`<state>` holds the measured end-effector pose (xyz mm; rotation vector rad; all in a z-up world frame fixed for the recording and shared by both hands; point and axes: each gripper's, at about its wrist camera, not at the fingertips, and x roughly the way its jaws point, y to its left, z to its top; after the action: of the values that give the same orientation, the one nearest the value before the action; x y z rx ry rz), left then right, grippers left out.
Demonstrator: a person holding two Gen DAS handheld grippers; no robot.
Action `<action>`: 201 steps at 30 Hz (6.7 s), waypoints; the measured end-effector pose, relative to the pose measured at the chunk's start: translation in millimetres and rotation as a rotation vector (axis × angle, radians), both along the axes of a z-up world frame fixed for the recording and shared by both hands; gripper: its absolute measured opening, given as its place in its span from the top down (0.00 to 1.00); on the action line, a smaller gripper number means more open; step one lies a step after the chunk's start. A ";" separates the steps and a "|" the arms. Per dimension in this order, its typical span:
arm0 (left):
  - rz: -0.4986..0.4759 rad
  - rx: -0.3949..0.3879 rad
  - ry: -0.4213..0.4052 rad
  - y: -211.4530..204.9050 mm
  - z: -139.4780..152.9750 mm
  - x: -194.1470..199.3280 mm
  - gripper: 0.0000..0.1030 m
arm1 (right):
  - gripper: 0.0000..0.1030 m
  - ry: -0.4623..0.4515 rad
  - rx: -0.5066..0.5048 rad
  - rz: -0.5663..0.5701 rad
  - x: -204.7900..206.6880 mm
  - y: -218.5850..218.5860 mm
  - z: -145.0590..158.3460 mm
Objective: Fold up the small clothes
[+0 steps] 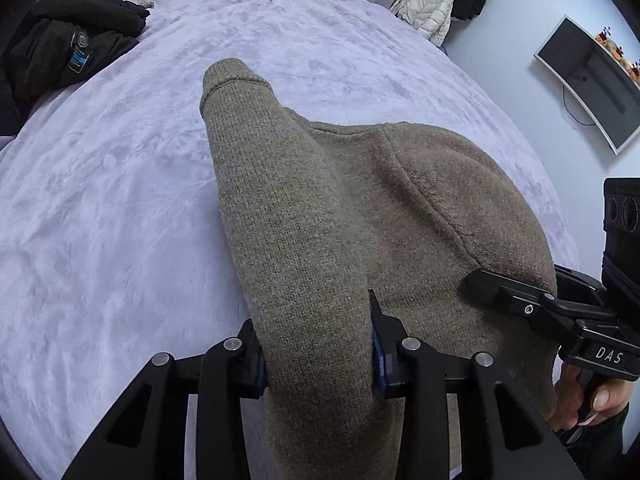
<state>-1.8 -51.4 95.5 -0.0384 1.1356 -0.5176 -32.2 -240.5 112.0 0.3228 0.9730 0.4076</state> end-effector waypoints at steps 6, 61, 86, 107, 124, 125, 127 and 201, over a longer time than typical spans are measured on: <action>0.006 0.016 0.043 20.7 -20.0 -53.4 0.62 | 0.65 0.047 0.034 0.037 -44.7 17.5 -19.5; -0.081 0.041 -0.112 10.5 -49.1 -72.4 0.15 | 0.22 -0.114 -0.167 0.208 -109.0 30.2 -39.0; -0.028 0.179 -0.176 38.8 -13.2 -52.8 0.14 | 0.22 -0.145 -0.394 0.424 -57.7 32.8 -35.4; -0.038 0.256 -0.146 47.3 -50.3 -164.9 0.01 | 0.22 -0.262 -0.572 0.515 -195.3 86.5 -62.5; 0.294 0.361 -0.132 32.0 -44.7 -88.7 0.01 | 0.20 -0.042 -0.442 0.044 -80.5 84.9 -41.5; 0.288 0.355 -0.132 33.4 -44.3 -92.9 0.01 | 0.20 -0.034 -0.444 0.041 -82.6 83.9 -48.4; 0.283 0.339 -0.131 36.8 -40.1 -101.5 0.01 | 0.19 -0.082 -0.464 0.050 -99.4 87.3 -50.5; 0.298 0.360 -0.062 18.6 -28.4 -141.9 0.01 | 0.19 0.078 -0.494 -0.013 -156.2 73.9 -28.4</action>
<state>-143.6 -32.8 67.1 0.1187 1.1237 -0.0456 -188.4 -166.6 83.5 -0.1035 1.1114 0.1335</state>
